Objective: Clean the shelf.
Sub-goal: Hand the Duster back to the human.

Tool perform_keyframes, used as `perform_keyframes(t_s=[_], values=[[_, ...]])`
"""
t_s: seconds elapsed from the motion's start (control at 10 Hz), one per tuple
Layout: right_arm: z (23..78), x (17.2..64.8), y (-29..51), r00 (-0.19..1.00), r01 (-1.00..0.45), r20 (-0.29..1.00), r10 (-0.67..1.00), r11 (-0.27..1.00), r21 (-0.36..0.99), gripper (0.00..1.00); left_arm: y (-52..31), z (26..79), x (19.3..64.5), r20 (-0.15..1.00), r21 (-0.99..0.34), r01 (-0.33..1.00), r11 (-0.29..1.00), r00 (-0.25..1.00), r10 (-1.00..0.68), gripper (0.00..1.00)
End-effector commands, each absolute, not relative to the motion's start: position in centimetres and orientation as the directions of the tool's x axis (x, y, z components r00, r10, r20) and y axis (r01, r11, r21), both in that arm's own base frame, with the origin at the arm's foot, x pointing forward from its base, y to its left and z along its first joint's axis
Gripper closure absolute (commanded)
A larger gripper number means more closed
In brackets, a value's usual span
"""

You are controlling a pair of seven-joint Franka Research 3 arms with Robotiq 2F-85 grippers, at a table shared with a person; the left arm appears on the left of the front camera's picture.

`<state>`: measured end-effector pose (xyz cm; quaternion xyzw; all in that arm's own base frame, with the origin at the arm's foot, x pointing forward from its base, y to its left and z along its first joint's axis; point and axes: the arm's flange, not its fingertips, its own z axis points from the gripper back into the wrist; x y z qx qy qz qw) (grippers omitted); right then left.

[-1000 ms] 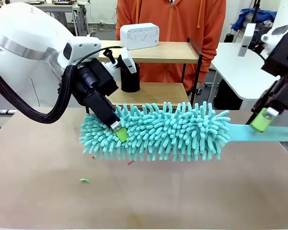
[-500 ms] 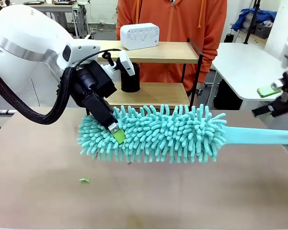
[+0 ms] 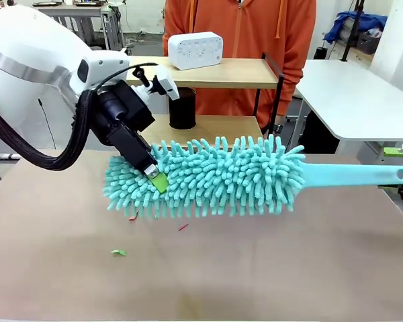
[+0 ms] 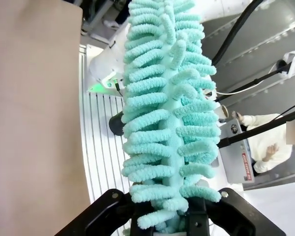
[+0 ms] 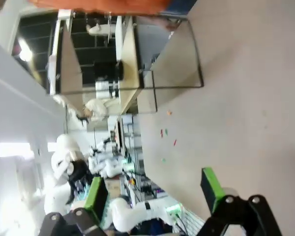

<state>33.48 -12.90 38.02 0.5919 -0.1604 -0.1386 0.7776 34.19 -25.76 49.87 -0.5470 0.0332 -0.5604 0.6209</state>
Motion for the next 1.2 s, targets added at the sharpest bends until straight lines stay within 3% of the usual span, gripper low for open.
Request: perform_keyframes(t_s=[0.0,0.3,0.5,0.7,0.8,0.9,1.1], values=[[41.3,32.4,-11.0,0.943,-0.050,0.138,-0.301,0.283,0.958,0.00,-23.8,51.1,34.1,0.637,-0.694,0.667,-0.271,0.393,-0.663,1.00],[41.3,32.4,-11.0,0.943,-0.050,0.138,-0.301,0.283,0.958,0.00,-17.0,55.8,32.7,0.709,-0.628,0.755,-0.189,0.455,-0.539,1.00],[41.3,32.4,-11.0,0.943,-0.050,0.138,-0.301,0.283,0.958,0.00,-7.2,60.0,31.4,0.818,-0.560,0.825,-0.075,0.537,-0.207,1.00],[41.3,32.4,-11.0,0.943,-0.050,0.138,-0.301,0.283,0.958,0.00,0.1,60.1,30.6,0.822,-0.568,0.818,0.090,0.556,0.127,1.00],[41.3,32.4,-11.0,0.943,-0.050,0.138,-0.301,0.283,0.958,0.00,3.2,59.1,30.7,0.771,-0.628,0.759,0.175,0.574,0.278,1.00],[41.3,32.4,-11.0,0.943,-0.050,0.138,-0.301,0.283,0.958,0.00,5.6,57.3,31.1,0.637,-0.762,0.613,0.208,0.651,0.413,1.00],[41.3,32.4,-11.0,0.943,-0.050,0.138,-0.301,0.283,0.958,0.00,8.2,53.9,32.4,0.330,-0.942,0.298,0.155,0.736,0.591,1.00]])
